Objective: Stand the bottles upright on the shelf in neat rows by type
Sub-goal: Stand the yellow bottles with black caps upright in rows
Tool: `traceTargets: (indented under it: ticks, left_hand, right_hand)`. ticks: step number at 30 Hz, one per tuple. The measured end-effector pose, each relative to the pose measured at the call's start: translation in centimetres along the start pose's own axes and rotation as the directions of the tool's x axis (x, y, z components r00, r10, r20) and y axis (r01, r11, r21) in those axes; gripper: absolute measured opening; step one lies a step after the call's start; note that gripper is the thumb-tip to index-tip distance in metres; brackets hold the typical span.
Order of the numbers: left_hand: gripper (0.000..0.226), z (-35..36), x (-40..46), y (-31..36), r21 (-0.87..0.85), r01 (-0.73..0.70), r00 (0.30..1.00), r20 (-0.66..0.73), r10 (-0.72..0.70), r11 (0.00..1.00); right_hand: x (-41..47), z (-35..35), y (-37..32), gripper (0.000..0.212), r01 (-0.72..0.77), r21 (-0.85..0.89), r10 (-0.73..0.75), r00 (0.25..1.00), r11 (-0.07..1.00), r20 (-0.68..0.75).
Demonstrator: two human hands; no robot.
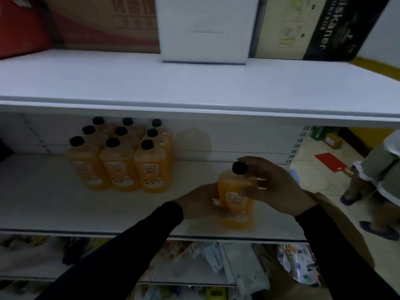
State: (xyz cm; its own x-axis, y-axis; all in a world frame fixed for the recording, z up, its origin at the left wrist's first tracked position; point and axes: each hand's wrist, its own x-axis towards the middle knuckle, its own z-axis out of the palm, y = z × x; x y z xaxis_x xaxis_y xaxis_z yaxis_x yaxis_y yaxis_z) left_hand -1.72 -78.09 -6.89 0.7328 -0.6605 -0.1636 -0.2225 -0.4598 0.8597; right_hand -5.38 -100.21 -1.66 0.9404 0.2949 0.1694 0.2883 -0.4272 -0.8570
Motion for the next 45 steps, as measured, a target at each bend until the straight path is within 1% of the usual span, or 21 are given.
traceTargets:
  ticks: [1, 3, 6, 8, 9, 11, 14, 17, 18, 19, 21, 23, 25, 28, 31, 34, 38, 43, 45]
  left_hand:
    - [0.052, 0.0, -0.9, -0.7, -0.051, 0.016, 1.0, -0.026, -0.017, 0.999]
    - [0.051, -0.6, -2.9, -2.2, -0.112, 0.033, 0.989, -0.139, -0.049, 0.993]
    - [0.049, -2.4, -5.8, -4.5, -0.102, 0.052, 0.955, -0.287, -0.08, 0.993]
    - [0.045, -3.8, -7.8, -5.9, -0.108, 0.045, 0.936, -0.343, -0.079, 0.993]
    - [0.044, -4.4, -8.7, -6.5, -0.106, 0.042, 0.929, -0.362, -0.078, 0.993]
    - [0.043, -5.6, -10.3, -7.2, -0.09, 0.043, 0.919, -0.387, -0.074, 0.995]
    - [0.043, -7.4, -12.6, -8.9, -0.042, 0.039, 0.908, -0.415, -0.053, 0.998]
    - [0.048, -9.6, -15.4, -11.9, 0.135, 0.124, 0.904, -0.424, -0.056, 0.983]
    - [0.053, -10.3, -16.4, -13.2, 0.232, 0.178, 0.903, -0.425, -0.065, 0.956]
    - [0.061, -10.9, -17.3, -14.5, 0.335, 0.249, 0.899, -0.429, -0.088, 0.909]
    - [0.08, -11.6, -18.7, -16.4, 0.485, 0.386, 0.879, -0.451, -0.153, 0.785]
    - [0.091, -11.8, -19.4, -17.9, 0.557, 0.42, 0.878, -0.448, -0.167, 0.716]
    - [0.096, -11.6, -19.5, -18.9, 0.608, 0.391, 0.898, -0.415, -0.143, 0.691]
    - [0.099, -11.4, -19.4, -19.8, 0.652, 0.352, 0.909, -0.408, -0.08, 0.671]
    - [0.101, -11.4, -19.3, -20.2, 0.67, 0.337, 0.912, -0.408, -0.051, 0.662]
    - [0.101, -11.4, -19.2, -20.5, 0.675, 0.341, 0.91, -0.411, -0.052, 0.654]
    - [0.102, -11.3, -18.9, -20.9, 0.674, 0.369, 0.896, -0.441, -0.052, 0.64]
    - [0.11, -11.1, -18.9, -20.6, 0.672, 0.381, 0.892, -0.448, -0.061, 0.635]
    - [0.109, -11.2, -18.9, -20.5, 0.677, 0.384, 0.891, -0.451, -0.059, 0.628]
  right_hand:
    - [0.5, 0.9, -0.1, 0.064, 0.007, 0.033, -0.007, 1.0, 0.999, 0.018]
    - [1.6, 3.3, -0.6, 0.065, 0.016, 0.085, -0.017, 1.0, 0.996, 0.011]
    - [2.9, 7.8, -1.3, 0.07, -0.031, 0.154, 0.032, 0.999, 0.988, -0.007]
    - [3.6, 11.2, -1.4, 0.073, -0.059, 0.162, 0.055, 0.998, 0.985, 0.026]
    - [3.8, 12.9, -1.6, 0.072, -0.064, 0.161, 0.059, 0.998, 0.985, 0.034]
    - [4.5, 15.7, -2.1, 0.067, -0.059, 0.157, 0.059, 0.998, 0.986, 0.003]
    - [5.7, 18.7, -3.5, 0.063, -0.059, 0.123, 0.065, 0.997, 0.991, -0.041]
    - [6.8, 21.2, -4.6, 0.059, -0.084, 0.112, 0.095, 0.991, 0.99, -0.099]
    - [7.1, 21.9, -4.9, 0.06, -0.099, 0.116, 0.113, 0.986, 0.988, -0.125]
    - [7.2, 22.4, -5.2, 0.063, -0.111, 0.116, 0.128, 0.981, 0.987, -0.148]
    - [7.1, 23.2, -5.7, 0.067, -0.12, 0.097, 0.137, 0.971, 0.988, -0.196]
    - [6.7, 23.9, -6.2, 0.067, -0.137, 0.075, 0.151, 0.957, 0.988, -0.249]
    - [6.3, 24.9, -6.1, 0.07, -0.175, 0.04, 0.179, 0.935, 0.984, -0.306]
    - [6.1, 26.9, -5.3, 0.078, -0.247, -0.028, 0.219, 0.901, 0.969, -0.374]
    - [6.4, 28.4, -4.9, 0.064, -0.301, -0.04, 0.254, 0.862, 0.953, -0.438]
    - [6.8, 29.1, -4.4, 0.058, -0.342, -0.013, 0.294, 0.824, 0.939, -0.483]
    - [7.2, 29.2, -3.6, 0.057, -0.34, -0.009, 0.292, 0.821, 0.94, -0.49]
    - [7.6, 29.1, -3.0, 0.068, -0.335, -0.01, 0.287, 0.822, 0.942, -0.493]
    - [7.7, 29.0, -2.9, 0.067, -0.32, -0.007, 0.276, 0.829, 0.947, -0.486]
